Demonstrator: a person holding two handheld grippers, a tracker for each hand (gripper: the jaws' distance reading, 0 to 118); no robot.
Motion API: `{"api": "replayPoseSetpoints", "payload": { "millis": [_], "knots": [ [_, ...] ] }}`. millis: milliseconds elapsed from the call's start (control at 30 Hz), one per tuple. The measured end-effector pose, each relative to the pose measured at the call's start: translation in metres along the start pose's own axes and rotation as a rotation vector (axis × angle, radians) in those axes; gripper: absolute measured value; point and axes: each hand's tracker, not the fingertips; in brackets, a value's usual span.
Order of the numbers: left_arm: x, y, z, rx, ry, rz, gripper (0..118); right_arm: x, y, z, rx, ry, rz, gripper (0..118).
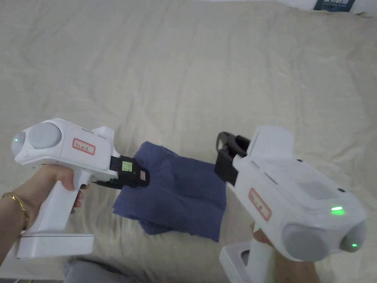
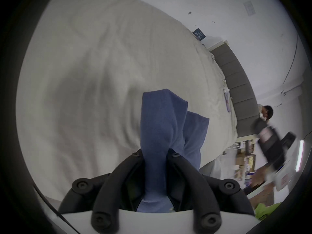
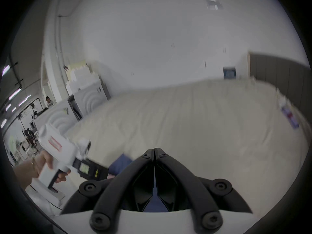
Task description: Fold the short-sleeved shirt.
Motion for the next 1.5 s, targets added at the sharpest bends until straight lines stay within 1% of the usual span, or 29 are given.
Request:
{"api": "replayPoseSetpoints", "payload": {
  "millis": [67,100,167,200,267,367,433,533,600,633,700,733,767,833,867,900,933,1000,1067,1133,1200,1300,1400,1500],
  "knots": [
    [-0.009,0.004,0.026,0.028,0.078,0.011,18,0.012,0.032,0.022,0.085,-0.01,0.04,0],
    [-0.016,0.008,0.04,0.042,0.123,0.023,18,0.018,0.044,0.033,0.127,-0.024,0.081,0],
    [-0.033,0.013,0.067,0.063,0.211,0.042,18,0.026,0.066,0.05,0.175,-0.102,0.181,0],
    [-0.045,0.016,0.081,0.077,0.258,0.056,18,0.032,0.074,0.058,0.195,-0.125,0.202,0],
    [-0.066,0.022,0.104,0.1,0.372,0.074,18,0.045,0.086,0.068,0.204,-0.165,0.205,0],
    [-0.098,0.033,0.131,0.139,0.578,0.091,18,0.061,0.093,0.081,0.207,-0.26,0.224,0],
    [-0.119,0.043,0.142,0.156,0.72,0.104,18,0.07,0.093,0.089,0.211,-0.312,0.2,0],
    [-0.162,0.061,0.15,0.15,0.876,0.13,18,0.079,0.09,0.095,0.198,-0.369,0.17,0],
    [-0.187,0.07,0.15,0.099,0.998,0.104,18,0.083,0.085,0.093,0.164,-0.419,0.179,0],
    [-0.195,0.07,0.15,0.082,1.063,0.084,18,0.084,0.084,0.092,0.152,-0.428,0.178,0],
    [-0.214,0.071,0.151,0.112,1.178,0.062,18,0.084,0.079,0.089,0.13,-0.448,0.169,0],
    [-0.22,0.07,0.152,0.127,1.217,0.056,20,0.084,0.077,0.087,0.118,-0.457,0.166,0],
    [-0.222,0.066,0.151,0.135,1.266,0.045,28,0.083,0.074,0.085,0.111,-0.468,0.163,0],
    [-0.226,0.064,0.152,0.142,1.324,0.015,69,0.083,0.07,0.08,0.095,-0.474,0.153,0],
    [-0.225,0.063,0.156,0.169,1.336,0.008,86,0.084,0.07,0.077,0.08,-0.481,0.146,0],
    [-0.217,0.06,0.161,0.238,1.328,0.012,107,0.085,0.07,0.075,0.069,-0.483,0.137,0],
    [-0.21,0.059,0.166,0.3,1.337,0.015,115,0.086,0.07,0.074,0.069,-0.481,0.133,0],
    [-0.185,0.055,0.176,0.489,1.35,0.002,115,0.086,0.072,0.073,0.079,-0.478,0.137,0],
    [-0.153,0.053,0.184,0.636,1.327,-0.049,115,0.085,0.074,0.075,0.099,-0.466,0.148,0],
    [-0.115,0.049,0.187,0.76,1.277,-0.09,115,0.084,0.075,0.079,0.116,-0.448,0.148,0],
    [-0.077,0.048,0.189,0.893,1.192,-0.122,115,0.084,0.075,0.084,0.132,-0.435,0.153,0],
    [-0.017,0.04,0.184,1.038,1.011,-0.17,115,0.085,0.075,0.094,0.156,-0.399,0.141,0],
    [0.039,0.026,0.17,1.126,0.878,-0.214,115,0.085,0.071,0.103,0.186,-0.384,0.15,0],
    [0.087,0.009,0.151,1.17,0.757,-0.252,115,0.086,0.071,0.108,0.217,-0.365,0.139,0]
  ]
}}
